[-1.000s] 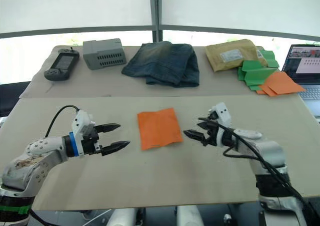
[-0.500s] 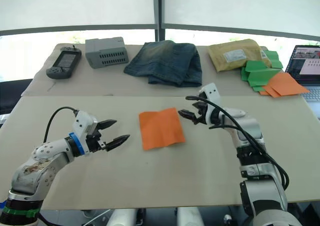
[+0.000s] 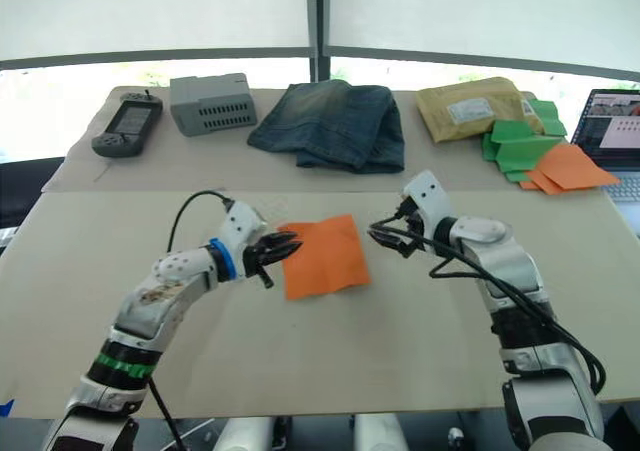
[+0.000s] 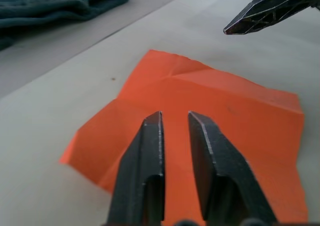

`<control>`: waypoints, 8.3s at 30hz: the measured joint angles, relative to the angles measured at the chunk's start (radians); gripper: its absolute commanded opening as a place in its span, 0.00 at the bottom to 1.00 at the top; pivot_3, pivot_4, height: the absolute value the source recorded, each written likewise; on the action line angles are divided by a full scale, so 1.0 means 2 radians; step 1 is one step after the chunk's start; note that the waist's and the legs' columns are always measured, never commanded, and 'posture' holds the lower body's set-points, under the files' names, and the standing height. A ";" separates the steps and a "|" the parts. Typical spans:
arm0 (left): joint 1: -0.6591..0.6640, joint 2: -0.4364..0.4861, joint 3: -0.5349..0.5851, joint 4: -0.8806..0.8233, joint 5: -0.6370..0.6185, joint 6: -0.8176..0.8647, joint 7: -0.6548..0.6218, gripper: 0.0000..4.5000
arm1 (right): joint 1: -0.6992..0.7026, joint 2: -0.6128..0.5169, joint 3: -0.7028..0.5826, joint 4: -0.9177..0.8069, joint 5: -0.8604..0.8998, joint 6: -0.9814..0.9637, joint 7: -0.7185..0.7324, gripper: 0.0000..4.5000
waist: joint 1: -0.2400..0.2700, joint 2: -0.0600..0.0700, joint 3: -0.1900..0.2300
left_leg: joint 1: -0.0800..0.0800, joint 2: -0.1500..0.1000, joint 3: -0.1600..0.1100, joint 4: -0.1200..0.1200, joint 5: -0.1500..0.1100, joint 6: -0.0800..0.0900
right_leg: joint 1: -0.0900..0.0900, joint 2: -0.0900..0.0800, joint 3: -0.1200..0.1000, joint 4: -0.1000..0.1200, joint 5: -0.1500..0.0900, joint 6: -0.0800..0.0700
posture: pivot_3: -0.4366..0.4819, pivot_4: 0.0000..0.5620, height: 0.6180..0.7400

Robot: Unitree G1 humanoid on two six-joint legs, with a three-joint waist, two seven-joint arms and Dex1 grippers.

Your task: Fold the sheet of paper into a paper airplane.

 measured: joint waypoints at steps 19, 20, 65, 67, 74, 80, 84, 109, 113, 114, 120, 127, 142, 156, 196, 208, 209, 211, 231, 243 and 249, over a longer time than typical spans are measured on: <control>0.009 0.001 -0.023 0.014 0.039 0.016 -0.024 0.00 | 0.025 0.026 0.025 0.094 -0.038 -0.137 0.065 0.50 | -0.004 0.000 0.000 | 0.003 0.001 0.000 0.001 0.000 0.000 | 0.002 0.001 0.001 0.001 0.000 0.000 | 0.48 0.27 0.85; 0.011 0.002 -0.023 0.011 0.040 0.016 -0.023 0.00 | 0.020 0.026 0.025 0.102 -0.038 -0.140 0.069 0.42 | -0.003 0.000 0.000 | 0.003 0.001 0.000 0.001 0.000 0.000 | 0.002 0.001 0.001 0.001 0.000 0.000 | 0.48 0.27 0.85; 0.050 0.027 0.144 -0.017 -0.029 0.057 0.002 0.00 | -0.090 0.212 0.068 0.269 -0.029 -0.179 0.156 0.00 | -0.016 0.000 0.000 | 0.002 0.002 -0.001 0.000 0.000 0.000 | 0.000 0.000 0.000 0.002 0.001 -0.002 | 0.48 0.27 0.85; 0.050 0.019 0.151 -0.030 -0.047 0.053 -0.001 0.00 | -0.091 0.214 0.072 0.268 -0.038 -0.182 0.151 0.00 | -0.016 0.000 0.000 | 0.003 0.002 -0.002 0.000 0.000 0.000 | 0.000 0.000 0.000 0.002 0.001 -0.002 | 0.48 0.27 0.85; 0.038 0.015 0.113 -0.027 -0.041 0.049 -0.009 0.00 | -0.091 0.213 0.081 0.266 -0.054 -0.191 0.138 0.00 | -0.016 0.000 0.000 | 0.005 0.001 0.000 0.000 0.000 -0.001 | 0.002 0.001 0.000 0.002 0.001 -0.001 | 0.48 0.27 0.85; 0.035 0.015 0.039 -0.002 -0.002 0.047 -0.018 0.00 | -0.084 0.209 0.081 0.242 -0.058 -0.178 0.128 0.00 | -0.016 0.000 0.000 | 0.004 0.001 0.000 0.000 0.001 -0.001 | 0.002 0.001 0.000 0.002 0.001 -0.002 | 0.48 0.27 0.85; 0.031 0.017 0.025 -0.002 0.015 0.043 -0.017 0.00 | -0.082 0.204 0.079 0.234 -0.058 -0.170 0.122 0.00 | -0.015 0.000 0.000 | 0.004 0.001 0.000 0.000 0.001 -0.001 | 0.002 0.001 0.000 0.002 0.001 -0.001 | 0.48 0.27 0.85; 0.056 0.023 0.034 -0.036 0.028 0.052 -0.006 0.00 | -0.258 0.273 0.019 0.564 -0.085 -0.292 -0.002 0.00 | -0.020 0.000 0.000 | 0.005 0.002 0.000 -0.001 0.001 -0.001 | 0.002 0.000 0.000 0.002 0.002 -0.002 | 0.48 0.27 0.85; 0.058 0.023 0.035 -0.038 0.028 0.053 -0.004 0.00 | -0.257 0.272 0.017 0.568 -0.085 -0.301 0.022 0.00 | -0.020 0.000 0.000 | 0.005 0.002 -0.001 -0.001 0.001 -0.001 | 0.002 0.000 0.000 0.002 0.002 -0.002 | 0.48 0.27 0.85; 0.059 0.023 0.036 -0.040 0.027 0.053 -0.004 0.00 | -0.254 0.271 0.018 0.566 -0.085 -0.304 0.035 0.00 | -0.021 0.000 0.000 | 0.005 0.002 -0.001 -0.001 0.001 -0.001 | 0.002 0.000 0.000 0.002 0.002 -0.002 | 0.48 0.27 0.85; 0.060 0.022 0.037 -0.038 0.027 0.053 -0.002 0.00 | -0.185 0.274 0.020 0.481 -0.073 -0.316 0.120 0.00 | -0.021 0.000 0.000 | 0.005 0.002 -0.002 -0.002 0.001 -0.001 | 0.002 0.001 0.000 0.002 0.002 -0.002 | 0.48 0.27 0.85; 0.052 0.018 0.032 -0.029 0.027 0.052 -0.006 0.00 | -0.123 0.257 0.035 0.375 -0.071 -0.281 0.154 0.00 | -0.017 0.001 0.000 | 0.005 0.002 -0.003 -0.001 0.001 -0.001 | 0.002 0.001 0.000 0.002 0.002 -0.002 | 0.48 0.27 0.85; 0.047 0.015 0.025 -0.022 0.028 0.051 -0.012 0.00 | 0.038 0.144 0.096 0.071 -0.019 -0.115 0.240 0.00 | -0.010 0.001 -0.001 | 0.006 0.001 -0.003 -0.001 0.001 0.000 | 0.005 0.000 0.000 0.001 -0.002 0.003 | 0.48 0.27 0.85; 0.063 0.018 0.073 -0.045 -0.027 0.062 -0.028 0.00 | 0.038 0.086 0.027 -0.117 0.083 0.039 0.194 0.00 | -0.004 0.001 -0.001 | 0.003 0.002 -0.004 -0.001 0.001 0.000 | 0.001 0.001 0.000 0.001 -0.002 0.002 | 0.48 0.27 0.85; -0.022 -0.075 -0.021 0.127 0.021 -0.068 -0.073 0.00 | 0.073 -0.014 -0.022 -0.193 0.080 0.046 0.040 0.00 | 0.006 0.000 0.000 | 0.000 0.000 -0.001 0.001 0.001 0.000 | 0.001 0.000 -0.001 0.000 -0.001 0.004 | 0.48 0.27 0.85; -0.019 -0.074 -0.015 0.127 0.032 -0.076 -0.080 0.00 | 0.031 0.019 0.087 -0.066 -0.021 -0.026 0.011 0.00 | 0.006 0.000 -0.001 | 0.000 0.000 -0.001 0.001 0.001 0.000 | 0.001 0.000 0.000 0.000 -0.001 0.004 | 0.48 0.27 0.85; -0.017 -0.073 -0.014 0.125 0.032 -0.075 -0.080 0.00 | 0.024 0.020 0.096 -0.045 -0.031 -0.036 0.014 0.00 | 0.005 0.000 -0.001 | 0.001 0.000 -0.001 0.001 0.001 0.000 | 0.001 0.000 0.000 0.000 -0.001 0.004 | 0.48 0.27 0.85; -0.014 -0.070 -0.010 0.119 0.032 -0.070 -0.079 0.00 | 0.003 0.029 0.104 -0.006 -0.048 -0.059 0.018 0.00 | 0.003 0.000 -0.001 | 0.001 0.000 -0.001 0.001 0.001 0.000 | 0.001 0.000 0.000 0.000 -0.001 0.004 | 0.48 0.27 0.85; 0.074 0.011 0.110 -0.020 -0.046 0.026 -0.058 0.00 | -0.060 0.084 0.073 0.120 -0.041 -0.090 0.083 0.14 | -0.015 0.000 0.000 | 0.001 0.002 -0.004 0.001 0.001 0.000 | 0.001 0.001 0.000 0.002 0.001 -0.001 | 0.48 0.27 0.85; 0.109 0.031 0.135 -0.088 -0.078 0.059 -0.038 0.00 | -0.162 0.126 -0.003 0.269 0.035 0.003 0.098 0.82 | -0.014 0.000 0.000 | 0.000 0.001 -0.002 0.001 0.001 0.000 | 0.000 0.000 -0.001 0.000 0.002 -0.001 | 0.48 0.27 0.85; 0.123 0.036 0.136 -0.106 -0.085 0.063 -0.028 0.00 | -0.217 0.151 -0.004 0.409 0.019 -0.027 0.089 0.82 | -0.017 0.000 0.000 | 0.000 0.001 -0.001 0.000 0.001 0.000 | 0.000 0.000 0.000 0.000 0.002 -0.001 | 0.48 0.27 0.85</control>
